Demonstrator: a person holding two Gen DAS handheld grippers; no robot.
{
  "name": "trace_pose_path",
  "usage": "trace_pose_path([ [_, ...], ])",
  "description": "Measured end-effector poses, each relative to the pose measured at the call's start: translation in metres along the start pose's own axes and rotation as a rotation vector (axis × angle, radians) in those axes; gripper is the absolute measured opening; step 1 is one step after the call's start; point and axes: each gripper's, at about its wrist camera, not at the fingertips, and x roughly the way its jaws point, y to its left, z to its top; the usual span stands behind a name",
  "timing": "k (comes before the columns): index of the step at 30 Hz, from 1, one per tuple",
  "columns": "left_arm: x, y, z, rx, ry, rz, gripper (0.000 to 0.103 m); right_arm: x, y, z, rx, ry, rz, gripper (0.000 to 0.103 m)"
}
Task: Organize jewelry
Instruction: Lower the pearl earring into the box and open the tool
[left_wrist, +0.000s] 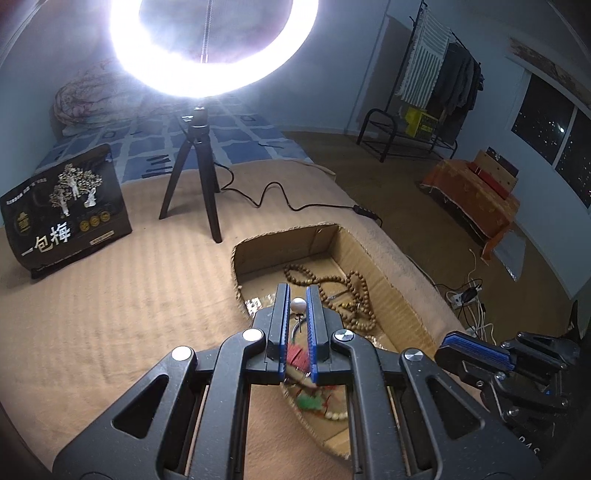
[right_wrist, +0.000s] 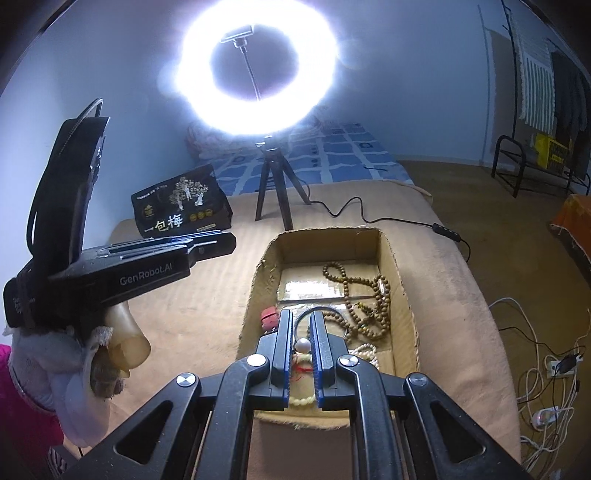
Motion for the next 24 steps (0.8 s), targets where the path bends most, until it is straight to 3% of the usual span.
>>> trace_pose_path([
  [14,0.039,-0.004,0.014,-0.009,0.007,0.044,0.006,0.032,-0.007,0.016,0.008,0.041,0.007,0.007],
  [24,0.044,-0.003,0.014,-0.019,0.002,0.050,0.006,0.034,-0.012,0.018,0.016,0.043,-0.015,0.008],
])
